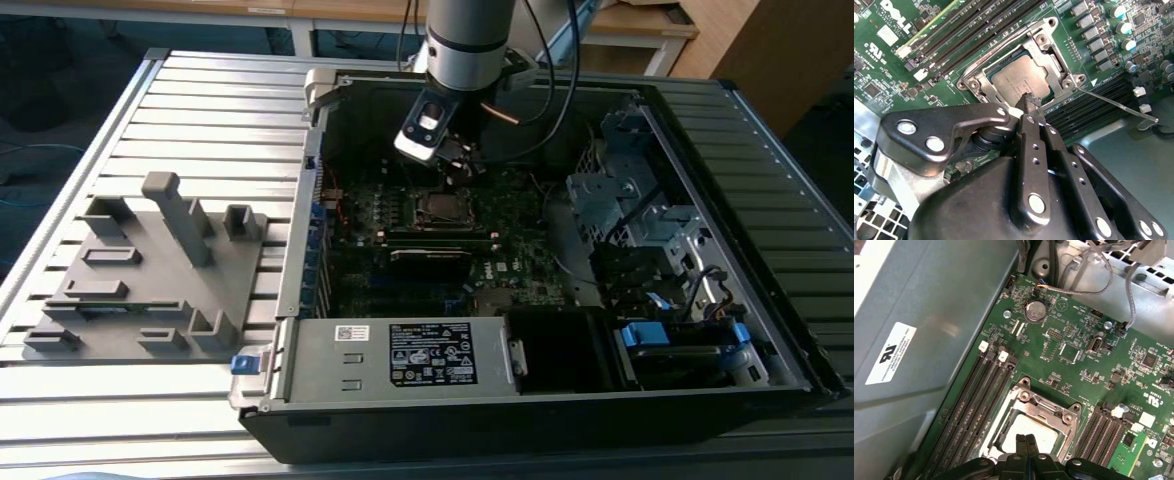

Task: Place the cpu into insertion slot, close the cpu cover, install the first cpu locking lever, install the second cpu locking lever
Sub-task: 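Close the cpu cover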

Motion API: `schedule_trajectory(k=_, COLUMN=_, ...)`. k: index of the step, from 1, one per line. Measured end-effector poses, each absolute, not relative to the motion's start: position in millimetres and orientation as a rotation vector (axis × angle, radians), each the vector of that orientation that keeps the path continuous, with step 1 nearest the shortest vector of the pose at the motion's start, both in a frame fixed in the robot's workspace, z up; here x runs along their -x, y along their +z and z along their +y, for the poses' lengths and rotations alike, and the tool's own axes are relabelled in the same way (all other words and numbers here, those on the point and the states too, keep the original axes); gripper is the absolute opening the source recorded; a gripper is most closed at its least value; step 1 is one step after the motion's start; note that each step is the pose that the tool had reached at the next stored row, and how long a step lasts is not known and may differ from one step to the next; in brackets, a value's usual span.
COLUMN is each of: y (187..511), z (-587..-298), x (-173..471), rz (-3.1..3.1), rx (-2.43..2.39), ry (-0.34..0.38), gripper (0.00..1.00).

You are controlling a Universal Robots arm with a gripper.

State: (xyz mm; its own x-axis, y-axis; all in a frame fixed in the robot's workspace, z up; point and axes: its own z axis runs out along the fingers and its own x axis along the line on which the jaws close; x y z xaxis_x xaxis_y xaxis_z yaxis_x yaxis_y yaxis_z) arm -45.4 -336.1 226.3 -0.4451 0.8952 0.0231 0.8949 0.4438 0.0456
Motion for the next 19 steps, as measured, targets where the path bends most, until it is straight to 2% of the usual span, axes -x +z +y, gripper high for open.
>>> schedule_trajectory(k=19, y=226.2, z=-336.1, x=45.4, rz=2.729, rx=-1.551, ry=0.081, gripper=0.11)
